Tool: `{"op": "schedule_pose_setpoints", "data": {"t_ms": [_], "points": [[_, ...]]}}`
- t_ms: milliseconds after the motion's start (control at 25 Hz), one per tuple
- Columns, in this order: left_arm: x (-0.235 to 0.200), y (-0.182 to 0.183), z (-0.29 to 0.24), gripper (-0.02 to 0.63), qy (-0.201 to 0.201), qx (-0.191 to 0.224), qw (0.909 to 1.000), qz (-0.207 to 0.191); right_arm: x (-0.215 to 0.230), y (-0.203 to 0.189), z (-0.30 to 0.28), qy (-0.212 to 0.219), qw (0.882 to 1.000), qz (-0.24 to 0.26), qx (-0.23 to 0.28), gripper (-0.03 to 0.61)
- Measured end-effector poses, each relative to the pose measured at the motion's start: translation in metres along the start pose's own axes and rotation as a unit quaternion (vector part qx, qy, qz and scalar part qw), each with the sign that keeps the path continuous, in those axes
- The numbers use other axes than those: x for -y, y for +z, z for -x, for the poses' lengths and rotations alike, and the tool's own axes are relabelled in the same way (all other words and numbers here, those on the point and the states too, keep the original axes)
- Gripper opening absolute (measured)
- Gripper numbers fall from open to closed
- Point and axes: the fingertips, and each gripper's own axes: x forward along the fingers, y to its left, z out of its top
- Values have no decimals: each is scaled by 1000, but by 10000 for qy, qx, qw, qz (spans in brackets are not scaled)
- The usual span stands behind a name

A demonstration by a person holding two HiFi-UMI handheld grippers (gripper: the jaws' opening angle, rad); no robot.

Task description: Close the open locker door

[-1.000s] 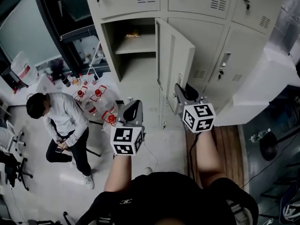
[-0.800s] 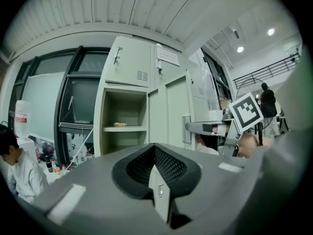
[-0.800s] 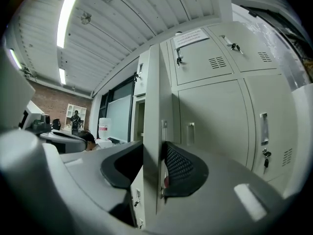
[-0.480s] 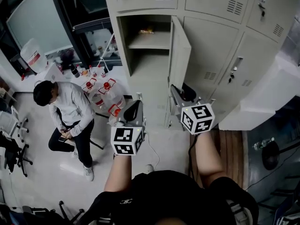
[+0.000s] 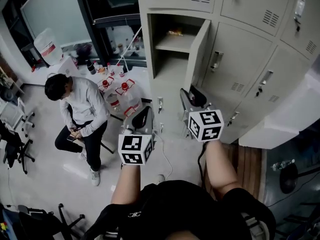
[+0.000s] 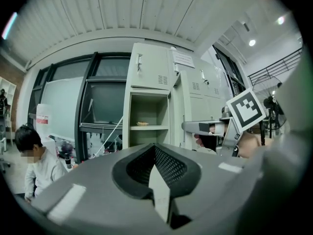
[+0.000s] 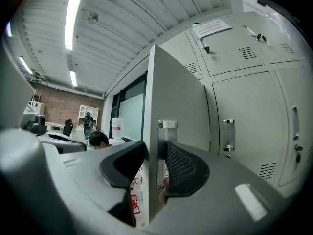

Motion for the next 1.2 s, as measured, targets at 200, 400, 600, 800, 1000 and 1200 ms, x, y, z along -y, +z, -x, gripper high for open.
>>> {"op": "schedule_pose_setpoints", "data": {"t_ms": [200, 400, 600, 800, 1000, 1200], "points": [[-24, -4, 10, 0, 208, -15, 9998, 38, -14, 1, -18, 32, 10000, 17, 9, 146], [-44, -7, 15, 0, 357, -18, 9994, 44, -27, 2, -37, 75, 10000, 50, 10, 146], [-62, -7, 13, 0, 472, 5, 9989, 45, -37, 2, -61, 252, 9997, 35, -47, 138], [-84, -4, 9, 0, 547, 59, 9985, 37, -46, 2, -88, 242, 9997, 52, -59, 129], [-107, -3, 1, 0, 608, 70, 9981, 44, -52, 4, -116, 251, 9996, 57, -68, 123], [-126, -3, -12, 0, 612, 69, 9981, 20, -52, 6, -145, 216, 9997, 53, -45, 118]]}}
